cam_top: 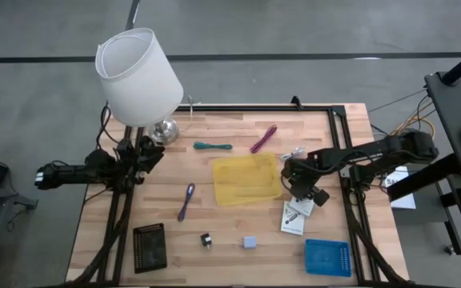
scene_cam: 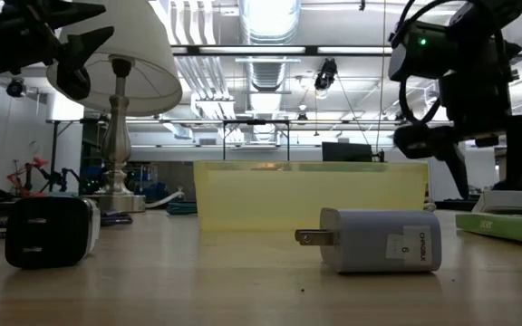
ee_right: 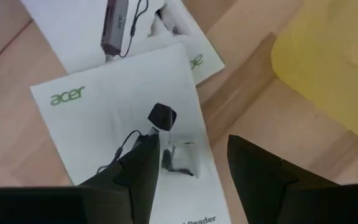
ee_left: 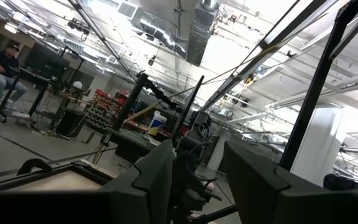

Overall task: Pick and place items into bin
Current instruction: Put the top card reader box into the blue bin

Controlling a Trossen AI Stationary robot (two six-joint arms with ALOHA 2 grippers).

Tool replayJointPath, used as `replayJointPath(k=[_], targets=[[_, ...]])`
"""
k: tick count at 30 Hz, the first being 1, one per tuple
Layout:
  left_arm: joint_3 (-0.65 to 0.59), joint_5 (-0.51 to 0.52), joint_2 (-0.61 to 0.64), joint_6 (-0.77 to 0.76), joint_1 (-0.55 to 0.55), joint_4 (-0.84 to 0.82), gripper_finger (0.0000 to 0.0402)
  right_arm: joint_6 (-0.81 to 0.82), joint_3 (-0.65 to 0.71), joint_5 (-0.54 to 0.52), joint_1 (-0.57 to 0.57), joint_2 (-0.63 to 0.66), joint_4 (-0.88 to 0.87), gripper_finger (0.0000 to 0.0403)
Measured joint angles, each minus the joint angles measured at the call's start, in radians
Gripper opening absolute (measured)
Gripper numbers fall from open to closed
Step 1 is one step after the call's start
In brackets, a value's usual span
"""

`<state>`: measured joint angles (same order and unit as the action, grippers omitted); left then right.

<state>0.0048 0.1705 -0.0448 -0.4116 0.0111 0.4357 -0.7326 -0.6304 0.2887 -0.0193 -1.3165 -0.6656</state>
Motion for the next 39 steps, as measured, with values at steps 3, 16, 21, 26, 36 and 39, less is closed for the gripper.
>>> replayJointPath(k=[3,16,21,26,36,39], targets=[[0.0,0.0,-0.003,0.0,0.0,-0.006,0.013,-0.004,0.0,0.002,0.0,-0.03,0.004,0.0175],[0.0,0.001,-0.007,0.0,0.0,-0.005,0.013,-0.007,-0.014,0.045,0.0,-0.099,0.011,0.011],[0.0,0.002,-0.01,0.0,0.0,-0.004,0.013,-0.008,-0.013,0.034,-0.001,-0.099,0.014,0.0071],[0.0,0.002,-0.012,0.0,0.0,-0.007,0.013,-0.004,-0.012,0.029,-0.001,-0.099,0.01,0.0045],[0.0,0.002,-0.013,0.0,0.0,-0.008,0.013,0.056,-0.042,0.022,-0.001,-0.101,-0.062,0.0023],[0.0,0.002,-0.014,0.0,0.0,-0.008,0.013,0.132,-0.069,0.022,-0.001,-0.101,-0.081,0.0022]])
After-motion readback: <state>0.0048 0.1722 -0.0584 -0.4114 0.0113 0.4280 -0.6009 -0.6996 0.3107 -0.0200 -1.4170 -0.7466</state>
